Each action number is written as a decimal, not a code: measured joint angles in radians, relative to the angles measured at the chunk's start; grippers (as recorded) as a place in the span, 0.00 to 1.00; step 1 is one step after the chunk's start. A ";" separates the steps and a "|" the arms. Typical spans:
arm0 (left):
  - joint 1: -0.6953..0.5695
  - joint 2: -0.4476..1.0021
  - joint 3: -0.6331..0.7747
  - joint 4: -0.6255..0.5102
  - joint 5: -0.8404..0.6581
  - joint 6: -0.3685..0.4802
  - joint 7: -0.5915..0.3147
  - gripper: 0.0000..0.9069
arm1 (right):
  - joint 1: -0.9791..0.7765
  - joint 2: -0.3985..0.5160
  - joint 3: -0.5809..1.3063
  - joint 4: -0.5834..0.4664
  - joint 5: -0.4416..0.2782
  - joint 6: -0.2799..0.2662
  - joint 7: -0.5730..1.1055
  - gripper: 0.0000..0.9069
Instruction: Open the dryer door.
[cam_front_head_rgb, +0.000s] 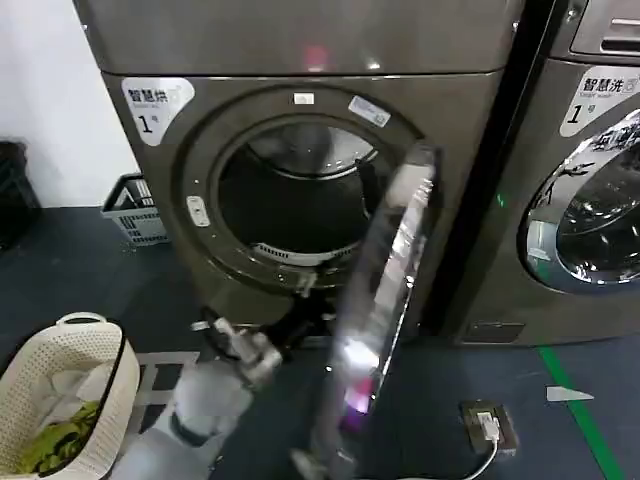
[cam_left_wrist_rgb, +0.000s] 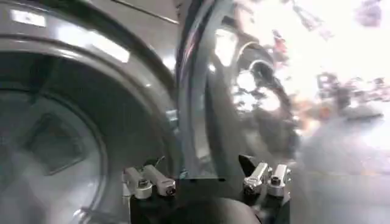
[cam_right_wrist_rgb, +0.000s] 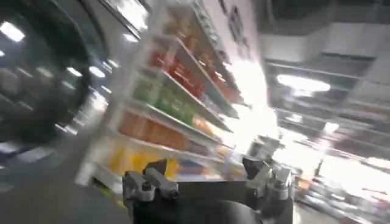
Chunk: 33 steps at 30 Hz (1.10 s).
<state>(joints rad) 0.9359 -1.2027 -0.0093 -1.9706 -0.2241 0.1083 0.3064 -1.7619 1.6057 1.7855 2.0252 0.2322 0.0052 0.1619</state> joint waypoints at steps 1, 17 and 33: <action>-0.014 -0.009 0.020 0.009 -0.003 0.002 0.000 1.00 | 0.000 0.000 0.015 -0.013 -0.002 -0.002 0.017 1.00; -0.235 -0.151 0.258 0.199 -0.020 -0.003 0.001 1.00 | -0.013 0.004 0.238 -0.146 -0.024 -0.076 0.134 1.00; -0.299 -0.229 0.320 0.284 -0.024 0.002 0.002 1.00 | -0.009 0.003 0.280 -0.219 -0.108 -0.060 0.148 1.00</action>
<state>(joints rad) 0.6372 -1.4320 0.3103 -1.6862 -0.2482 0.1103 0.3085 -1.7708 1.6091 2.0653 1.8064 0.1244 -0.0550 0.3101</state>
